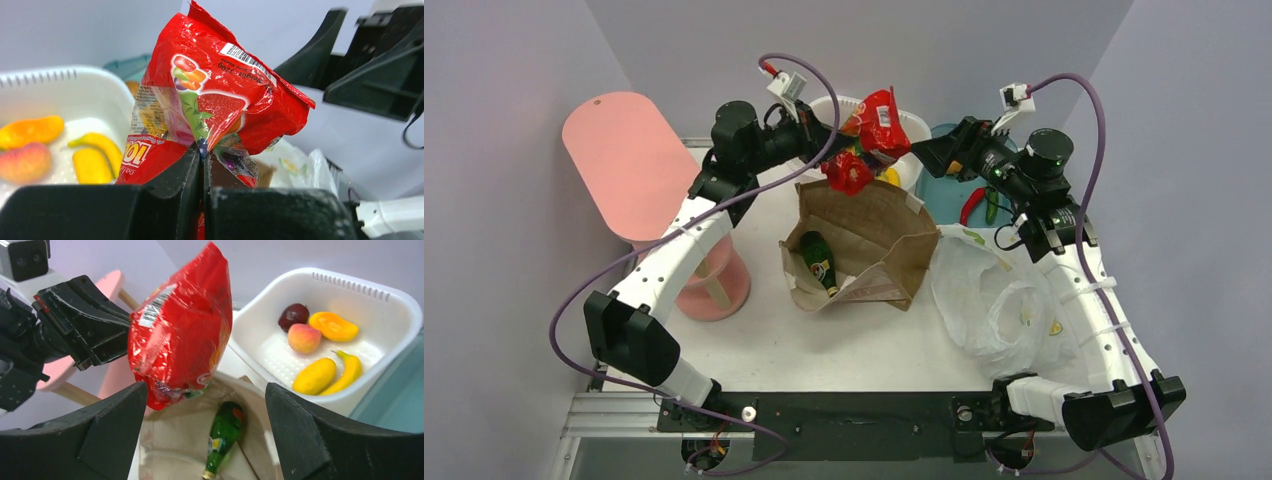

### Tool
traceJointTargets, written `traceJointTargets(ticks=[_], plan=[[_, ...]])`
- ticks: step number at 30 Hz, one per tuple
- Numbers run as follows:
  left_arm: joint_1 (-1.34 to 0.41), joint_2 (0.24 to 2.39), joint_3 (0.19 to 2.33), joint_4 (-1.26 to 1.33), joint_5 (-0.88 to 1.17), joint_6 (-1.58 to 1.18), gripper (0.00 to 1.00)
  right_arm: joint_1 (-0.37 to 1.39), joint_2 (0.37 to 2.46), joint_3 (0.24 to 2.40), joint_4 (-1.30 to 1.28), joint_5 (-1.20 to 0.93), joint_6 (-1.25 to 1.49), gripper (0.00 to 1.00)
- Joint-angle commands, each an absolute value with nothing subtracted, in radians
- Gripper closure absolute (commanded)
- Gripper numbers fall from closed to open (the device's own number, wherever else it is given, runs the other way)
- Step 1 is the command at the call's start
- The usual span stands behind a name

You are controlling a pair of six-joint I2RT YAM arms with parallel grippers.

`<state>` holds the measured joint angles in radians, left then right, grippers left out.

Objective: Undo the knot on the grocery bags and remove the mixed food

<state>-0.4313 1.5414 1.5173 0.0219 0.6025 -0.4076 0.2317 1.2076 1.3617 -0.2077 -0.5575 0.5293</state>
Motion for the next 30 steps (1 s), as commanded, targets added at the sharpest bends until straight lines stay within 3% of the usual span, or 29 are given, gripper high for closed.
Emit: traceJointTargets(ticks=[1, 12, 14, 16, 17, 18, 21, 24, 26, 30], plan=[[-0.444, 1.537, 1.637, 0.290, 0.565, -0.542, 1.00, 0.263, 1.203, 1.356, -0.045, -0.504, 0.634, 0.17], [-0.499, 1.555, 1.674, 0.308, 0.594, -0.550, 1.00, 0.437, 1.267, 1.411, 0.067, -0.375, 0.532, 0.11], [-0.510, 1.548, 1.664, 0.311, 0.638, -0.530, 1.00, 0.440, 1.294, 1.434, 0.066, -0.370, 0.537, 0.17], [-0.517, 1.532, 1.640, 0.307, 0.703, -0.501, 1.00, 0.431, 1.314, 1.454, 0.073, -0.391, 0.565, 0.38], [-0.519, 1.522, 1.631, 0.300, 0.765, -0.486, 1.00, 0.418, 1.326, 1.467, 0.076, -0.405, 0.579, 0.56], [-0.519, 1.515, 1.615, 0.254, 0.792, -0.435, 1.00, 0.410, 1.331, 1.474, 0.080, -0.431, 0.613, 0.63], [-0.510, 1.463, 1.571, 0.131, 0.874, -0.233, 0.99, 0.349, 1.352, 1.481, 0.149, -0.566, 0.706, 0.98], [-0.499, 1.407, 1.515, -0.073, 0.883, -0.019, 0.70, 0.306, 1.370, 1.471, 0.216, -0.660, 0.806, 1.00], [-0.483, 1.362, 1.499, -0.153, 0.861, 0.080, 0.58, 0.283, 1.373, 1.460, 0.259, -0.742, 0.825, 1.00], [-0.298, 1.351, 1.519, -0.092, 0.964, -0.134, 0.51, 0.265, 1.368, 1.440, 0.377, -0.936, 0.813, 1.00]])
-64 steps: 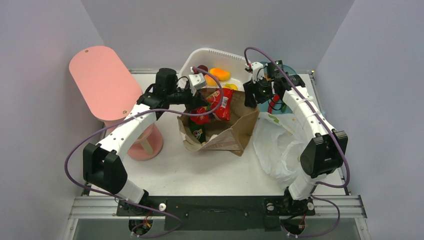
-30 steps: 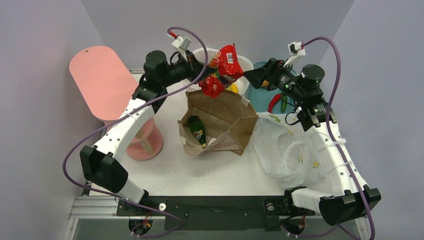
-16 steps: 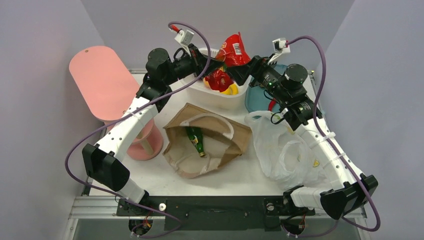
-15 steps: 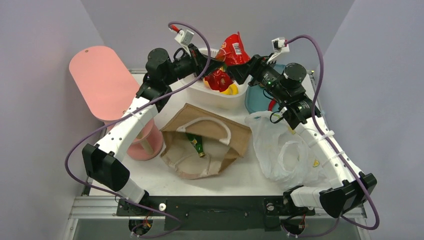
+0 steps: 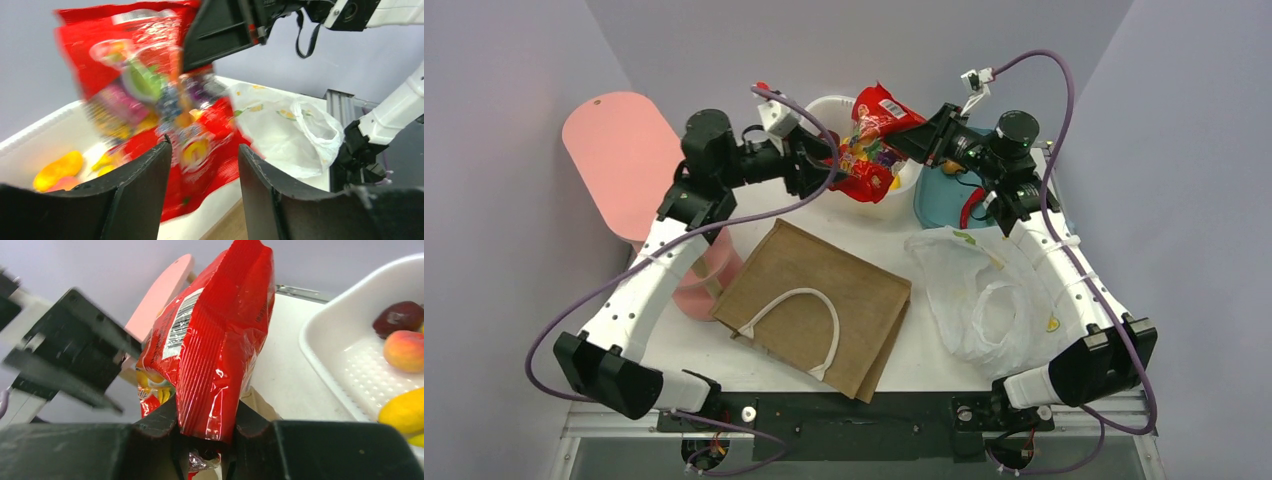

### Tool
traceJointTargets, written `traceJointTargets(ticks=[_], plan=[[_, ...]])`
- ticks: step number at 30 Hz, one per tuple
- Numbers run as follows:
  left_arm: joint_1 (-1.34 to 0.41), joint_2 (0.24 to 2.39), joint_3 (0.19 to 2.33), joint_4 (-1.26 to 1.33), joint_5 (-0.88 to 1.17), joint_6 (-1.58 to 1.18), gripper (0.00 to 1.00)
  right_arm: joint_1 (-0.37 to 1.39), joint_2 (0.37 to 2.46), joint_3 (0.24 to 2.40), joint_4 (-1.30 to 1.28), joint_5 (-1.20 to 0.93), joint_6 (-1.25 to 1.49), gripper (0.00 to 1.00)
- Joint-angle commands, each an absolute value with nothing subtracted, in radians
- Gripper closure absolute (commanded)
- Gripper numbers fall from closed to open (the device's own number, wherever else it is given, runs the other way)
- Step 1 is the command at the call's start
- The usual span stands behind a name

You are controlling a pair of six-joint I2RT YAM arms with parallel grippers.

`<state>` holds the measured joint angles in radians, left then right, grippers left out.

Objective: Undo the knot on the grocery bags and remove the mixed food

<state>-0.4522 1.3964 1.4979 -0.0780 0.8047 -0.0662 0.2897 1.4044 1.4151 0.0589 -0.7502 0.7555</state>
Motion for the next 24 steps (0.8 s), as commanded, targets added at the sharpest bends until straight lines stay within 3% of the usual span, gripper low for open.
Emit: traceJointTargets(ticks=[1, 4, 12, 16, 24], plan=[[-0.265, 1.361, 1.525, -0.053, 1.035, -0.279, 0.51, 0.264, 1.369, 1.439, 0.411, -0.981, 0.819, 1.00], [-0.205, 1.401, 1.543, 0.049, 1.102, -0.474, 0.50, 0.275, 1.384, 1.436, 0.535, -1.047, 0.918, 1.00], [-0.267, 1.376, 1.487, 0.242, 1.106, -0.785, 0.49, 0.377, 1.413, 1.489, 0.578, -1.149, 0.911, 1.00], [-0.306, 1.362, 1.389, 0.522, 1.135, -1.044, 0.49, 0.416, 1.410, 1.477, 0.565, -1.167, 0.889, 1.00], [-0.357, 1.287, 1.268, 0.633, 1.157, -1.132, 0.48, 0.418, 1.446, 1.511, 0.489, -1.182, 0.840, 1.00]])
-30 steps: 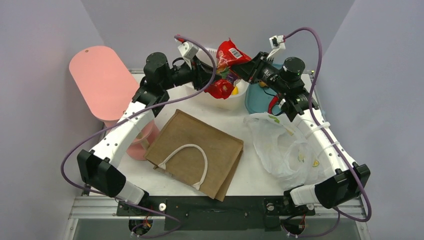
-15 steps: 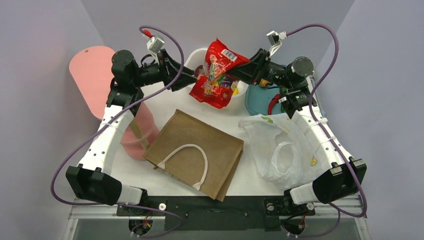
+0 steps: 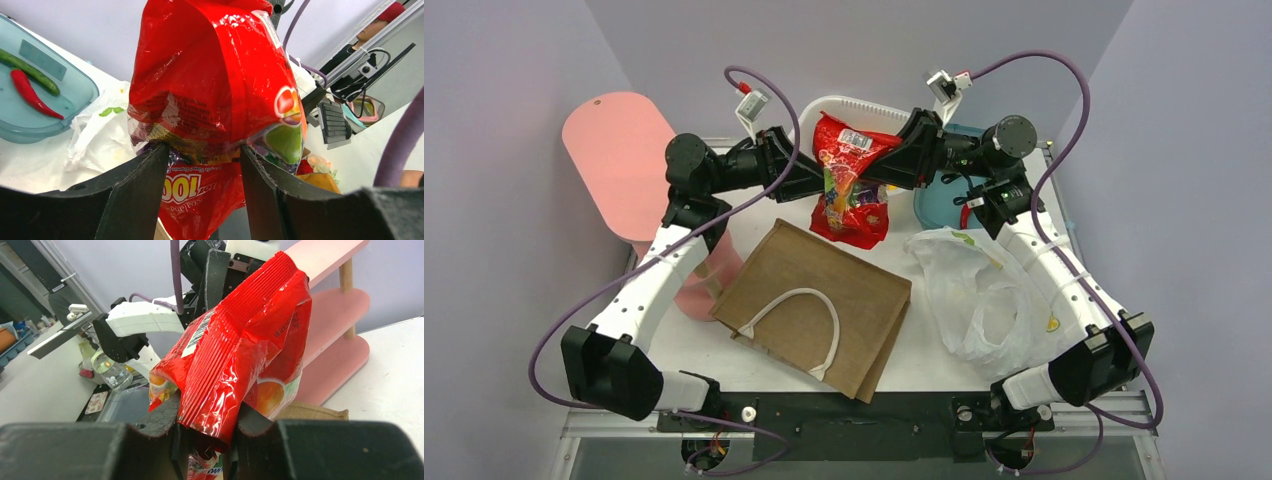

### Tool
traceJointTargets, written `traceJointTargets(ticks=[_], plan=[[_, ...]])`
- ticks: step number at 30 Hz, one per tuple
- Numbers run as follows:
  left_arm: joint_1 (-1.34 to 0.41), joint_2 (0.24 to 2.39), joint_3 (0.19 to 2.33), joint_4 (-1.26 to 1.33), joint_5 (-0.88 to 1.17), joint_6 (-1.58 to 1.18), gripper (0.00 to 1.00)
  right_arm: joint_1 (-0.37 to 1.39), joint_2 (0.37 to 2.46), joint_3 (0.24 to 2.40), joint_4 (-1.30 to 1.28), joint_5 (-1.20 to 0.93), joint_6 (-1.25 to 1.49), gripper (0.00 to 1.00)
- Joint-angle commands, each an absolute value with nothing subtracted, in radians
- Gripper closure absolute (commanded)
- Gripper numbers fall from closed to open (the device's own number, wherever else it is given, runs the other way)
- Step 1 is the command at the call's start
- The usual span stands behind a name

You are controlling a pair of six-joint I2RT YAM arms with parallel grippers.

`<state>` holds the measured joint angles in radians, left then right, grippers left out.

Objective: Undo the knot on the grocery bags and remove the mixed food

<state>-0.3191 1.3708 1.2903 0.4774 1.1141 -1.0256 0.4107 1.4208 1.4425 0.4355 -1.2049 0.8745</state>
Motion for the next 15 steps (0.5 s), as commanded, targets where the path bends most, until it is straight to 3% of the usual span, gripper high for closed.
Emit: traceJointTargets(ticks=[1, 11, 13, 14, 15], plan=[[-0.352, 1.280, 1.265, 0.625, 1.157, -1.131, 0.48, 0.404, 1.450, 1.511, 0.488, -1.182, 0.843, 1.00], [-0.369, 1.266, 1.272, 0.611, 1.024, -1.090, 0.49, 0.476, 1.494, 1.507, 0.622, -1.202, 0.976, 1.00], [-0.362, 1.264, 1.284, 0.607, 1.024, -1.076, 0.70, 0.474, 1.499, 1.510, 0.625, -1.206, 0.989, 1.00], [-0.358, 1.262, 1.284, 0.590, 1.022, -1.070, 0.91, 0.471, 1.500, 1.513, 0.624, -1.207, 0.995, 1.00], [-0.339, 1.251, 1.274, 0.579, 1.016, -1.073, 0.97, 0.460, 1.504, 1.514, 0.621, -1.204, 0.998, 1.00]])
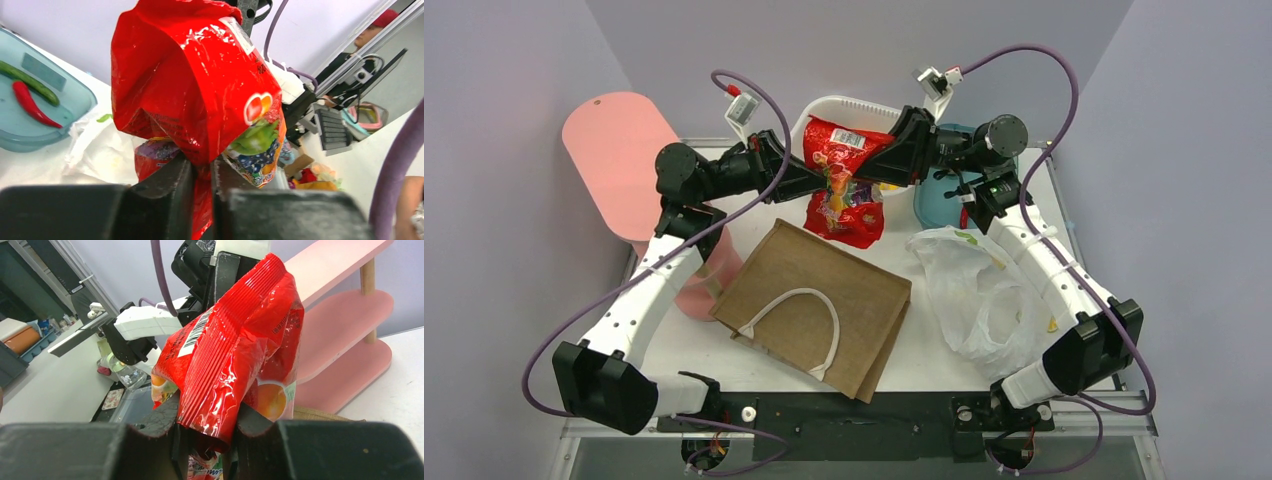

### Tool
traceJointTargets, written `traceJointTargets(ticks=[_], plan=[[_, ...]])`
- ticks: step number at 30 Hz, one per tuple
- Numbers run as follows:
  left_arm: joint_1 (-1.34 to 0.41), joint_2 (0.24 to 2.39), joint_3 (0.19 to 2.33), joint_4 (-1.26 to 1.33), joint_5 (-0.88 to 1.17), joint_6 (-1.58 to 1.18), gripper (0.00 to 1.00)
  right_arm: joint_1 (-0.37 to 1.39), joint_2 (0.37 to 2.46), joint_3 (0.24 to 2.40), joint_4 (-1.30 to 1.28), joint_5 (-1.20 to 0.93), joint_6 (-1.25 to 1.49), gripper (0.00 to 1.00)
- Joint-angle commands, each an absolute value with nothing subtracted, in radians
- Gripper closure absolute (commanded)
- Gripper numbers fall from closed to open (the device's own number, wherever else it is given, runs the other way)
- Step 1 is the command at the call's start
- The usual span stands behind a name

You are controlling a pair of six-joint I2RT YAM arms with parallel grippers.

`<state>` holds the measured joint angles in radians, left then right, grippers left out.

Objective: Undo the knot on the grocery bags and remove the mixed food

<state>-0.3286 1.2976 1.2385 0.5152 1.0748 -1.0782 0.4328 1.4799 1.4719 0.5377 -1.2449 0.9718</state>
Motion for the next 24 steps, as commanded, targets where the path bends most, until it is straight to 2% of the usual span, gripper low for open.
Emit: traceJointTargets(ticks=[1, 4, 5, 7, 12, 14, 16, 20, 24], plan=[[-0.310, 1.247, 1.267, 0.564, 1.013, -1.079, 1.00, 0.443, 1.505, 1.520, 0.605, -1.202, 1.003, 0.99], [-0.245, 1.224, 1.246, 0.555, 1.005, -1.099, 1.00, 0.390, 1.508, 1.530, 0.533, -1.163, 0.996, 0.73], [-0.214, 1.220, 1.246, 0.552, 0.997, -1.106, 1.00, 0.359, 1.504, 1.530, 0.487, -1.149, 0.986, 0.58], [-0.178, 1.220, 1.252, 0.557, 0.967, -1.136, 1.00, 0.322, 1.497, 1.521, 0.387, -1.068, 0.958, 0.45], [-0.144, 1.264, 1.307, 0.566, 0.903, -1.177, 1.00, 0.339, 1.453, 1.436, 0.343, -0.942, 0.936, 0.34], [-0.133, 1.283, 1.332, 0.565, 0.889, -1.193, 1.00, 0.375, 1.436, 1.419, 0.367, -0.890, 0.924, 0.27], [-0.124, 1.303, 1.357, 0.562, 0.879, -1.206, 1.00, 0.415, 1.388, 1.391, 0.362, -0.794, 0.847, 0.16], [-0.124, 1.329, 1.400, 0.563, 0.879, -1.204, 1.00, 0.496, 1.354, 1.366, 0.303, -0.635, 0.661, 0.13], [-0.124, 1.340, 1.415, 0.561, 0.878, -1.199, 1.00, 0.540, 1.391, 1.357, 0.439, -0.627, 0.741, 0.12]])
